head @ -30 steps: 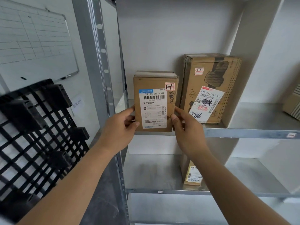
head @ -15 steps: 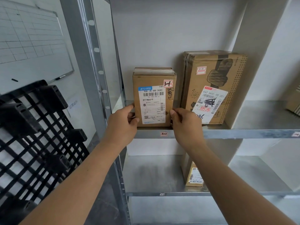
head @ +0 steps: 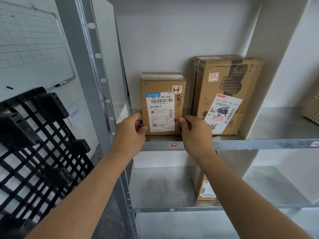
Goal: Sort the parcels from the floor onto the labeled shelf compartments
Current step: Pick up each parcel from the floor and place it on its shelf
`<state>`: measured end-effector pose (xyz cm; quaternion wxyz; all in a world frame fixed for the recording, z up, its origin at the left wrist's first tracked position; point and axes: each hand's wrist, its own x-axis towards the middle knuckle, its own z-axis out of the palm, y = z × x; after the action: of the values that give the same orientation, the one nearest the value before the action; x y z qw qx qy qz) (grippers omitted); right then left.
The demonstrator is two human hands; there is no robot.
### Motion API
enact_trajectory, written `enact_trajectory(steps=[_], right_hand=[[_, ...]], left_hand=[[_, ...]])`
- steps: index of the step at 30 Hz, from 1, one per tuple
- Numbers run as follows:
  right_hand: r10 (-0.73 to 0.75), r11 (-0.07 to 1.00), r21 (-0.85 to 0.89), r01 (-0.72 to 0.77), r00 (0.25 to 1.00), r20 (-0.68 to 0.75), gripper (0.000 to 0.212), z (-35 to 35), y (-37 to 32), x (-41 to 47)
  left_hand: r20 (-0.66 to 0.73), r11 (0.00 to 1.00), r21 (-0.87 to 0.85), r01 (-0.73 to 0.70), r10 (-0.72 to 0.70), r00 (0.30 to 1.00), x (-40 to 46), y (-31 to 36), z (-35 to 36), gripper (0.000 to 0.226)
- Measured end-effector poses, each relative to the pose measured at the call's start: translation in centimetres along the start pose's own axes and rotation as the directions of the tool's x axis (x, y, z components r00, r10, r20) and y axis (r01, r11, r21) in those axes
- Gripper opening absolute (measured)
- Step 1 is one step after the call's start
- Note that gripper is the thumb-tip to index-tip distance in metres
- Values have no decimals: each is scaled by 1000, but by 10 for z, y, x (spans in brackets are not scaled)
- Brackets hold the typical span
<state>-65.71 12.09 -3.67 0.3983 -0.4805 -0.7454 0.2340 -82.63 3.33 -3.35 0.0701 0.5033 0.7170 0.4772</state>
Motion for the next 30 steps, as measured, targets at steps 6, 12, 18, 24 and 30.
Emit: enact_trajectory(steps=[6, 12, 18, 24, 30], right_hand=[[-2, 1000, 1, 2, 1000, 16, 31, -3, 0, -1], [19, 999, 29, -20, 999, 26, 35, -15, -6, -9], [-60, 995, 83, 57, 998, 36, 34, -34, -13, -37], [-281, 947, 211, 242, 943, 178, 44, -35, -23, -85], [-445, 870, 378, 316, 833, 329, 46, -35, -46, -126]], left_hand=[[7, 1000, 11, 11, -11, 1000, -1, 2, 0, 50], [48, 998, 57, 23, -26, 999, -6, 8, -7, 49], [-1, 998, 31, 50, -50, 999, -39, 20, -24, 57], [-13, 1000, 30, 4, -4, 1000, -99, 27, -49, 54], [20, 995, 75, -62, 61, 998, -154, 28, -89, 48]])
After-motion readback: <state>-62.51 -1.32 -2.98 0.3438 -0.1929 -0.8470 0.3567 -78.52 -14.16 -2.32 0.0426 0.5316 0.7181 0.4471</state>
